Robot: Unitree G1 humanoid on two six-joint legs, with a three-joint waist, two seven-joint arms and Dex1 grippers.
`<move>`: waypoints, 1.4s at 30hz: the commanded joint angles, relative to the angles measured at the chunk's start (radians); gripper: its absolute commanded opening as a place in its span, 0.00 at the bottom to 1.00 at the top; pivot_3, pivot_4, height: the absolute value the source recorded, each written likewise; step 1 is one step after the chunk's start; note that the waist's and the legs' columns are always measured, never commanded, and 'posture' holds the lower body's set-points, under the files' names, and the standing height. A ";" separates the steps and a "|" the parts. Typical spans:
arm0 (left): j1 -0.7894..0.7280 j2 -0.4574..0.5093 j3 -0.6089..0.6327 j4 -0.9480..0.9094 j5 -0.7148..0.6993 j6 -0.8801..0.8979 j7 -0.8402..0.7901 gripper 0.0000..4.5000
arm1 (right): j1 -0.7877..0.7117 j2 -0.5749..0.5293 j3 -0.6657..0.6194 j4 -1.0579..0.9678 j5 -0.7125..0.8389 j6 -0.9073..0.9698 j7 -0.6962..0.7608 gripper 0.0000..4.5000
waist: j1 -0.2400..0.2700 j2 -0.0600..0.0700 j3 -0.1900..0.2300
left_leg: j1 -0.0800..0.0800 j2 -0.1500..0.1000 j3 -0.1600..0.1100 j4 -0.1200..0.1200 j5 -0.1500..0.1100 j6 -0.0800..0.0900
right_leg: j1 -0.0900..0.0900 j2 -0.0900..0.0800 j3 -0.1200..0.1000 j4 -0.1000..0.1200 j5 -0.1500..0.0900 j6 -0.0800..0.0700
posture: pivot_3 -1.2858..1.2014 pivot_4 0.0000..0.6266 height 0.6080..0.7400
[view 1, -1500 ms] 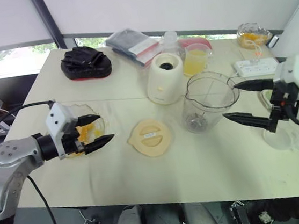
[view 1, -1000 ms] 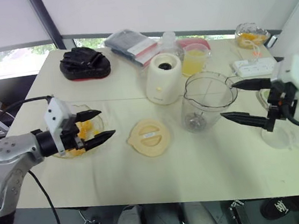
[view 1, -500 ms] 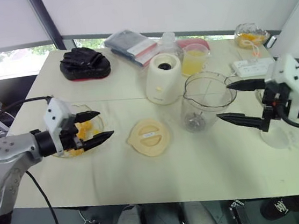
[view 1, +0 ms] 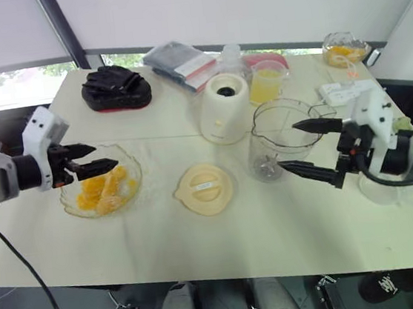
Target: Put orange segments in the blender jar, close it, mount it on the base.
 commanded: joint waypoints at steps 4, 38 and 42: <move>-0.257 0.053 -0.204 0.208 0.089 0.134 -0.134 0.90 | 0.058 0.081 0.019 -0.110 -0.013 -0.025 -0.097 0.99 | 0.002 -0.001 0.000 | 0.000 -0.001 0.002 0.000 0.000 0.000 | 0.000 0.000 0.000 0.000 -0.001 -0.001 | 0.52 0.24 1.00; -0.479 -0.387 -0.464 1.049 0.643 -0.215 -0.115 0.90 | 0.157 0.120 0.037 -0.282 0.064 0.038 -0.319 0.99 | 0.002 -0.008 -0.001 | -0.001 -0.001 -0.002 0.002 0.000 0.000 | -0.001 0.000 0.000 0.002 0.001 0.003 | 0.52 0.24 1.00; -0.499 -0.411 -0.447 1.092 0.675 -0.220 -0.076 0.90 | 0.120 0.087 0.043 -0.250 0.073 0.039 -0.276 0.99 | 0.002 -0.008 -0.001 | -0.001 -0.001 -0.002 0.002 0.000 0.000 | -0.001 0.000 0.000 0.002 0.002 0.003 | 0.52 0.24 1.00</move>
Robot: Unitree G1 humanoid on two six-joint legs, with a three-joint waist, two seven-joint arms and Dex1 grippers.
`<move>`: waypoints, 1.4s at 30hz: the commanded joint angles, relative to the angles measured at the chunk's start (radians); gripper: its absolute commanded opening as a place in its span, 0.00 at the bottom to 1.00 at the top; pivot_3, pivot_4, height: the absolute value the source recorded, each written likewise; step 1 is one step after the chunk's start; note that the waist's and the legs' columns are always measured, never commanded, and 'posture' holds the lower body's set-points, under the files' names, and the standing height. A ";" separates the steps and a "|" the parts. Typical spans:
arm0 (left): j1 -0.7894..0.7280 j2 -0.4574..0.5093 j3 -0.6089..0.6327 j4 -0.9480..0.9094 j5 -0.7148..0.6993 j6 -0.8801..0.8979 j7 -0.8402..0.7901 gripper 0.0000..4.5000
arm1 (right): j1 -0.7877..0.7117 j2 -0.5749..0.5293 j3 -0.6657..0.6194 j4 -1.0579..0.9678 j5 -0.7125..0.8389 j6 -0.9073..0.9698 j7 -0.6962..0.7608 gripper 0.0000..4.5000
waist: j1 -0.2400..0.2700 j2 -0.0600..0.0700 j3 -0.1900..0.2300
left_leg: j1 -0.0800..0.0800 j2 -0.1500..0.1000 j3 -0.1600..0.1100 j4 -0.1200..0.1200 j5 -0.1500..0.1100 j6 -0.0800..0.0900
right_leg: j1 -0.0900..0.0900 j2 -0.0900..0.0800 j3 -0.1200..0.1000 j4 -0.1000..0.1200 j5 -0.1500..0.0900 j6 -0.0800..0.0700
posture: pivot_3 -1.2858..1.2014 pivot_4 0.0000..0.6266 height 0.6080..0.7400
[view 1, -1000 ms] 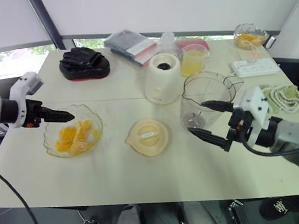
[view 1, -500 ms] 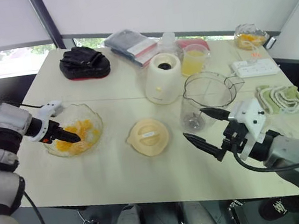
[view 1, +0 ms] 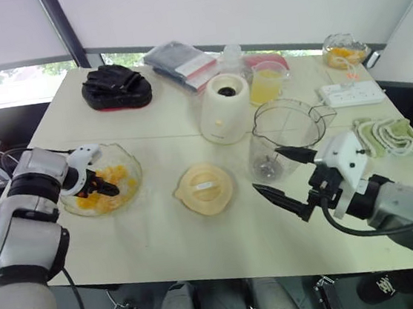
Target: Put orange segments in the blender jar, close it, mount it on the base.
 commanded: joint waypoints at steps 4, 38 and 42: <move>-0.043 -0.030 0.038 0.042 0.050 -0.009 0.040 0.90 | -0.054 -0.046 -0.022 0.033 0.039 -0.004 0.068 0.99 | 0.002 0.000 0.000 | 0.000 0.000 0.000 0.000 0.000 0.000 | 0.000 0.000 0.000 0.000 0.000 0.000 | 0.52 0.24 1.00; 0.009 -0.075 0.098 -0.089 0.081 0.062 0.030 0.00 | -0.098 -0.064 0.007 0.082 -0.002 -0.020 0.103 1.00 | 0.000 0.000 0.000 | -0.001 0.001 -0.001 0.012 0.000 0.000 | 0.001 0.000 0.000 0.009 0.000 0.000 | 0.52 0.24 1.00; 0.030 -0.057 0.118 -0.166 0.063 0.043 0.020 0.00 | -0.101 -0.064 0.011 0.086 -0.009 -0.021 0.109 1.00 | 0.000 0.000 0.000 | -0.001 0.001 -0.001 0.012 0.000 0.000 | 0.001 0.000 0.000 0.009 0.000 0.000 | 0.52 0.24 1.00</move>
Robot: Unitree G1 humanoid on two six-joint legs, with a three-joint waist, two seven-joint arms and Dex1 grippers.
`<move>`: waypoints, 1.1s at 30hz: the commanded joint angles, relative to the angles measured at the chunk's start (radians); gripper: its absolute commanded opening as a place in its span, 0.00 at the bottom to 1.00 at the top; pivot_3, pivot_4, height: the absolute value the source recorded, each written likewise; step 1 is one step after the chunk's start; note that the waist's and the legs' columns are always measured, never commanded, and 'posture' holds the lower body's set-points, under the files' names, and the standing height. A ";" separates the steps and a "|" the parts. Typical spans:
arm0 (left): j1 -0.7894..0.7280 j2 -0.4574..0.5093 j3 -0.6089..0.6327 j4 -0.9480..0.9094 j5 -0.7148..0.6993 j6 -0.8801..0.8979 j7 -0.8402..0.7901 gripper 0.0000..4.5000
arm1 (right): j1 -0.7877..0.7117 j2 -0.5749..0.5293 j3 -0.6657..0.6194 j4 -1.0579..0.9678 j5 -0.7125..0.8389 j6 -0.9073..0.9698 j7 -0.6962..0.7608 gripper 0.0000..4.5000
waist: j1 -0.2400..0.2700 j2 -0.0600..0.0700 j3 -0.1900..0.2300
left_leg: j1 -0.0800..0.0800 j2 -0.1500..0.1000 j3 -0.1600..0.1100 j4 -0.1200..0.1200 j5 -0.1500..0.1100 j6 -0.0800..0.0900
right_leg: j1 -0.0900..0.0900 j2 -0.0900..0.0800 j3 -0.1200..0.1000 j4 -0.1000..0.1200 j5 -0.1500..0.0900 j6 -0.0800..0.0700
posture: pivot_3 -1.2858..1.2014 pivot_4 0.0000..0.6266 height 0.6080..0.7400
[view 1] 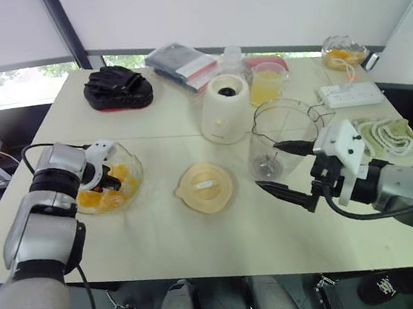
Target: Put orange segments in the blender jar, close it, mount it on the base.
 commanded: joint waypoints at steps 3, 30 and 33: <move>0.031 0.044 0.095 -0.152 -0.055 -0.012 -0.006 0.00 | -0.015 0.000 -0.006 -0.002 -0.010 -0.022 0.012 1.00 | 0.001 0.000 0.000 | 0.000 0.001 0.000 0.000 0.000 0.000 | 0.000 0.000 0.000 0.001 0.000 0.000 | 0.52 0.24 1.00; 0.494 -0.076 0.702 -0.932 -0.619 0.090 0.190 0.00 | -0.079 -0.033 0.007 0.115 -0.076 -0.039 0.153 1.00 | -0.001 0.000 0.000 | 0.001 0.001 0.000 0.002 0.000 0.000 | 0.000 -0.003 0.000 0.004 0.000 0.000 | 0.52 0.24 1.00; 0.471 -0.075 0.689 -0.928 -0.645 0.079 0.202 0.00 | -0.054 -0.033 -0.015 0.104 -0.076 -0.033 0.147 1.00 | 0.000 0.000 0.000 | 0.002 0.001 0.000 0.002 0.000 0.000 | 0.000 -0.002 0.000 0.004 0.000 0.000 | 0.52 0.24 1.00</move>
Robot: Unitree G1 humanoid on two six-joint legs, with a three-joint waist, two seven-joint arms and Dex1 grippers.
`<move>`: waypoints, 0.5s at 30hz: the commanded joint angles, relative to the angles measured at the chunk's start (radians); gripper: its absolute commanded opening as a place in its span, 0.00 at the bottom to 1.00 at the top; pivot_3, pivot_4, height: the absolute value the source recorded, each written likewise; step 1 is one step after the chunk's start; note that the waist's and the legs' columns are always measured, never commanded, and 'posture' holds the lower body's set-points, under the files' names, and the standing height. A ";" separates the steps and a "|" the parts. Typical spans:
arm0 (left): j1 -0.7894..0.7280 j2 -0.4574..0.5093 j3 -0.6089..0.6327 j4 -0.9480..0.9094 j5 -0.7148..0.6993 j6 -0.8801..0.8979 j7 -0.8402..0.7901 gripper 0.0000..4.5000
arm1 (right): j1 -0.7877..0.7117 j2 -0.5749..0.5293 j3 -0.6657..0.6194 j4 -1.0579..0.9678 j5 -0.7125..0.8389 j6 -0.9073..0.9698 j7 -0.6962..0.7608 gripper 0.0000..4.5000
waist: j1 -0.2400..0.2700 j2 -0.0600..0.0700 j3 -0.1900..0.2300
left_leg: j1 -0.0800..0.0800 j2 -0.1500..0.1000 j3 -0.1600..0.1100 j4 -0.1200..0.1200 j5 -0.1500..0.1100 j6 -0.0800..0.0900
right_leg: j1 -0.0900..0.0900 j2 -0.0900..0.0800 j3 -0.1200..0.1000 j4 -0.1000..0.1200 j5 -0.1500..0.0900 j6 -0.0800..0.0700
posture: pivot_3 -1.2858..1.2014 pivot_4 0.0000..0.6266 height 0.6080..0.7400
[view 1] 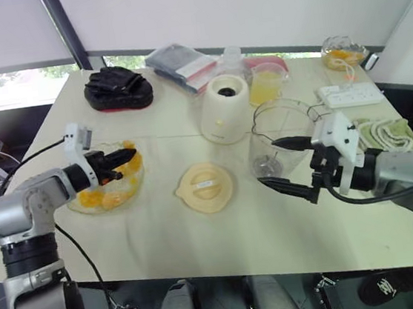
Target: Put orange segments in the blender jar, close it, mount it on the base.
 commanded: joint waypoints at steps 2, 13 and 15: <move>-0.067 0.009 0.009 -0.032 -0.058 -0.016 0.020 0.00 | 0.035 -0.015 -0.074 -0.038 0.005 0.001 -0.010 1.00 | 0.001 0.000 0.000 | 0.000 0.000 0.000 0.000 0.000 0.000 | 0.000 0.000 0.000 0.000 0.000 0.000 | 0.52 0.24 1.00; -0.542 -0.032 -0.149 0.231 -0.037 -0.117 -0.026 0.00 | 0.142 0.013 -0.145 -0.110 0.007 0.022 -0.074 1.00 | 0.004 -0.001 0.000 | -0.001 -0.003 0.000 0.000 0.000 0.000 | 0.001 0.002 0.000 -0.001 0.000 0.000 | 0.52 0.24 1.00; -0.655 -0.074 -0.196 0.340 -0.006 -0.188 -0.051 0.00 | 0.164 0.012 -0.143 -0.123 -0.012 0.020 -0.089 1.00 | 0.005 -0.001 0.000 | -0.001 -0.004 0.000 0.000 0.000 0.000 | 0.001 0.002 0.000 -0.002 0.000 0.000 | 0.52 0.24 1.00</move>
